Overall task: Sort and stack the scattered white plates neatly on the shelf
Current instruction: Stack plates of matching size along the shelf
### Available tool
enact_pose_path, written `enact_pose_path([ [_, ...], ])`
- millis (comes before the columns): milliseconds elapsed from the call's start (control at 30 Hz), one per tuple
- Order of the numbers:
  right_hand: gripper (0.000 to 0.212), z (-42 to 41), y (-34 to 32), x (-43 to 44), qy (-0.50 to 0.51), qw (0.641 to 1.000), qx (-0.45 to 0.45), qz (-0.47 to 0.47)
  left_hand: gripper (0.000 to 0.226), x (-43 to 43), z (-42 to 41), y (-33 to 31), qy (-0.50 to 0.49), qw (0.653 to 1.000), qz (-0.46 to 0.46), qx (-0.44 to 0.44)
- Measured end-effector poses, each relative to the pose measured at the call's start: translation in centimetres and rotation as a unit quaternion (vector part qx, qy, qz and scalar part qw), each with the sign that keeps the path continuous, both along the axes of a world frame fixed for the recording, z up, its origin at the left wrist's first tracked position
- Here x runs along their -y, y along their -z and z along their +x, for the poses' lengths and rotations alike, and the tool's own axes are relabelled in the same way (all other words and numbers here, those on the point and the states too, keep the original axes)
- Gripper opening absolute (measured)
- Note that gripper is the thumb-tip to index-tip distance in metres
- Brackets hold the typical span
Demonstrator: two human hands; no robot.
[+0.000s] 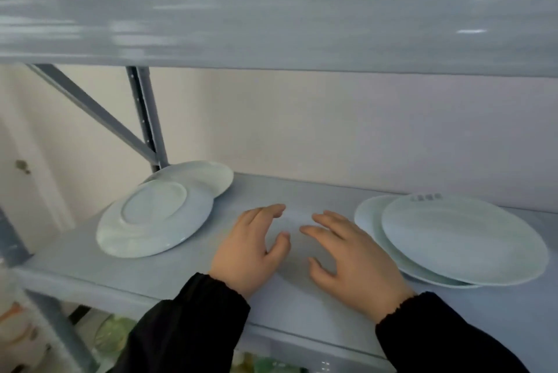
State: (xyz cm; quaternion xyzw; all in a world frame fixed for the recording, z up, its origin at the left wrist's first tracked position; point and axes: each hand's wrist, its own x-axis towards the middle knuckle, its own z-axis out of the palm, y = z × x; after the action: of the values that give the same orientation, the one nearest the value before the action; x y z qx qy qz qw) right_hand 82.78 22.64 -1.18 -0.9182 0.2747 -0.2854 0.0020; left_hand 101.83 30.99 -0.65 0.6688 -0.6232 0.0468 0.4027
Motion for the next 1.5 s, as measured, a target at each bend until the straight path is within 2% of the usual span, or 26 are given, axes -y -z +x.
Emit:
enact_pose_path([
  [100, 0.046, 3.3, 0.2, -0.8, 0.001, 1.0, 0.011, 0.004, 0.05, -2.5, 4.9, 0.1, -0.03, 0.999, -0.021, 0.027],
  [200, 0.043, 5.7, 0.3, -1.1, -0.002, 1.0, 0.012, -0.003, 0.058, -4.4, 10.3, 0.1, -0.059, 0.997, -0.002, 0.059],
  [300, 0.041, 6.7, 0.4, -1.1, 0.007, 1.0, 0.019, 0.004, 0.078, -5.7, 15.2, 0.4, -0.135, 0.985, 0.055, 0.094],
  [433, 0.04, 6.9, 0.5, -0.5, 0.005, 0.999, 0.024, 0.027, 0.096, -6.4, 18.8, 0.6, -0.209, 0.944, 0.223, 0.122],
  [600, 0.043, 6.5, 0.8, 0.1, 0.015, 0.998, 0.008, 0.054, 0.103, -4.3, 17.9, 0.7, -0.267, 0.907, 0.268, 0.183],
  [700, 0.042, 6.3, 0.7, 0.2, 0.013, 0.998, 0.014, 0.057, 0.094, -2.8, 17.4, -0.5, -0.259, 0.904, 0.289, 0.181],
  [867, 0.041, 5.8, 0.8, 0.1, 0.01, 0.997, 0.022, 0.072, 0.063, -2.0, 16.2, -2.6, -0.232, 0.881, 0.313, 0.269],
  [967, 0.04, 5.7, 0.9, 0.1, 0.001, 0.997, 0.02, 0.079, 0.038, -1.8, 15.6, -3.2, -0.23, 0.878, 0.326, 0.265],
  [1100, 0.039, 5.5, 1.0, 0.1, -0.012, 0.996, 0.029, 0.087, 0.024, -2.4, 14.8, -3.4, -0.251, 0.868, 0.309, 0.296],
  [1267, 0.041, 5.3, 0.6, -0.5, -0.029, 0.996, 0.035, 0.072, 0.039, -5.1, 14.0, -1.8, -0.288, 0.822, 0.317, 0.375],
  [1367, 0.045, 4.9, 0.3, -0.9, -0.04, 0.996, 0.042, 0.062, 0.046, -6.7, 13.9, -2.5, -0.317, 0.813, 0.296, 0.388],
  [1400, 0.045, 4.8, 0.3, -0.9, -0.046, 0.996, 0.048, 0.06, 0.046, -7.2, 13.5, -3.6, -0.334, 0.819, 0.269, 0.382],
  [1500, 0.044, 3.9, 0.1, -1.0, -0.068, 0.994, 0.071, 0.039, 0.04, -8.5, 12.7, -7.0, -0.318, 0.877, 0.135, 0.334],
])
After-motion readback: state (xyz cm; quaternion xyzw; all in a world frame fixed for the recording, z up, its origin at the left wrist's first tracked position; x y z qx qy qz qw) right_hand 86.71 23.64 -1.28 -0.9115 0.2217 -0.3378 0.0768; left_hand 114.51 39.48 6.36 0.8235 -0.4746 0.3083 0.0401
